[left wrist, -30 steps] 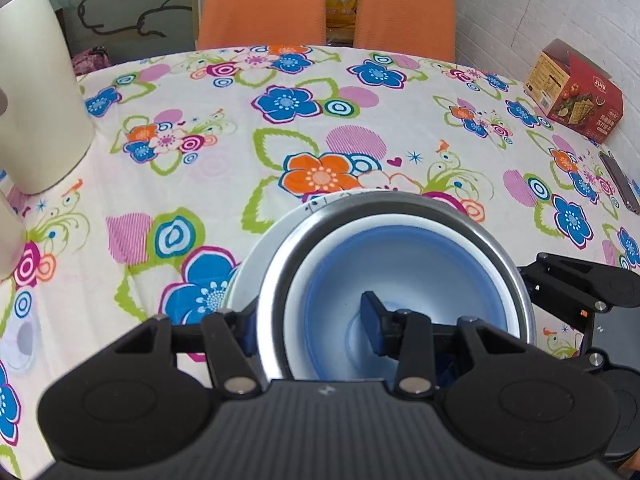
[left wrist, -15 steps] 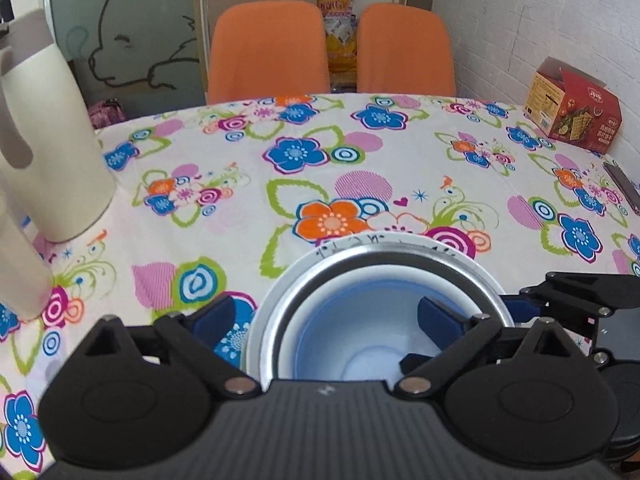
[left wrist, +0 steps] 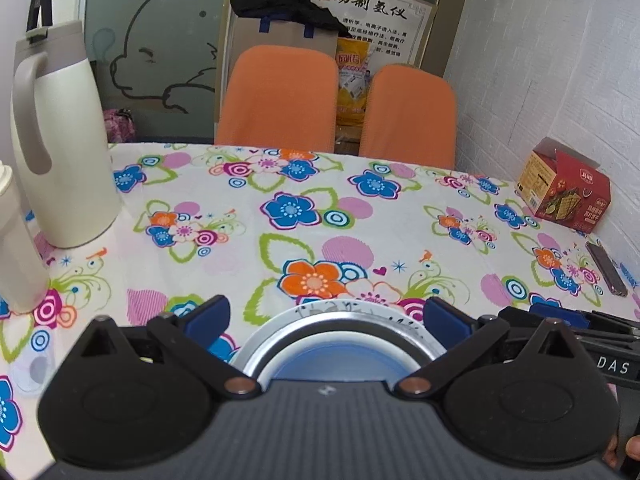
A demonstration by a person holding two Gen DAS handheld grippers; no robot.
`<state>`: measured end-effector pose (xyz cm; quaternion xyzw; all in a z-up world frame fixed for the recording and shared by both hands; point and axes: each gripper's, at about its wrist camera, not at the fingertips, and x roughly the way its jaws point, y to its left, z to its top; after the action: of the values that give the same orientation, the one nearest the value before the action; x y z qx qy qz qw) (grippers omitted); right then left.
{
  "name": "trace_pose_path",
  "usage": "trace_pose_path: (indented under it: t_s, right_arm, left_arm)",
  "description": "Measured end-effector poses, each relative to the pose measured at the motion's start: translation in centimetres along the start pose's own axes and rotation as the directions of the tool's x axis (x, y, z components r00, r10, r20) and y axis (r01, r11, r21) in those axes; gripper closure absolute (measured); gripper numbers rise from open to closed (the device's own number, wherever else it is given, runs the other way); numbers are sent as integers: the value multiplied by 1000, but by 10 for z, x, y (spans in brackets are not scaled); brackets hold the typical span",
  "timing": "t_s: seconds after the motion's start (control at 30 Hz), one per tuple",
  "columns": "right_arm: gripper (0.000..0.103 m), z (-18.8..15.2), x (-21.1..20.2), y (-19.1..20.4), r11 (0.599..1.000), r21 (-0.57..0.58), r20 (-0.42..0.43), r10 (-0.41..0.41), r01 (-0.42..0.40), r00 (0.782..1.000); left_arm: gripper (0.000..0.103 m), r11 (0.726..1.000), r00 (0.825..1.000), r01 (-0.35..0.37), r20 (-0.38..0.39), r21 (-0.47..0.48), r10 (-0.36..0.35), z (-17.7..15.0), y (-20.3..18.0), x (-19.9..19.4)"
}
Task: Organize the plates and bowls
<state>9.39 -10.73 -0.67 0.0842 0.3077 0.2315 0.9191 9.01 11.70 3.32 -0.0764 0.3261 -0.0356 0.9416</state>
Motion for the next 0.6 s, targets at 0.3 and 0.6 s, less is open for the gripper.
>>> trace_pose_path:
  t_s: [0.3,0.6]
  right_arm:
    - [52,8,-26,-27,984,78,173,-171,160,970]
    - [52,-20,-42,-46,969,171,209,-213,179,954]
  left_arm:
    - [0,995,986,52,165,-90,-37,4,-44,-17]
    - [0,998,986,-55,159,-4,55,-56,-86,-43]
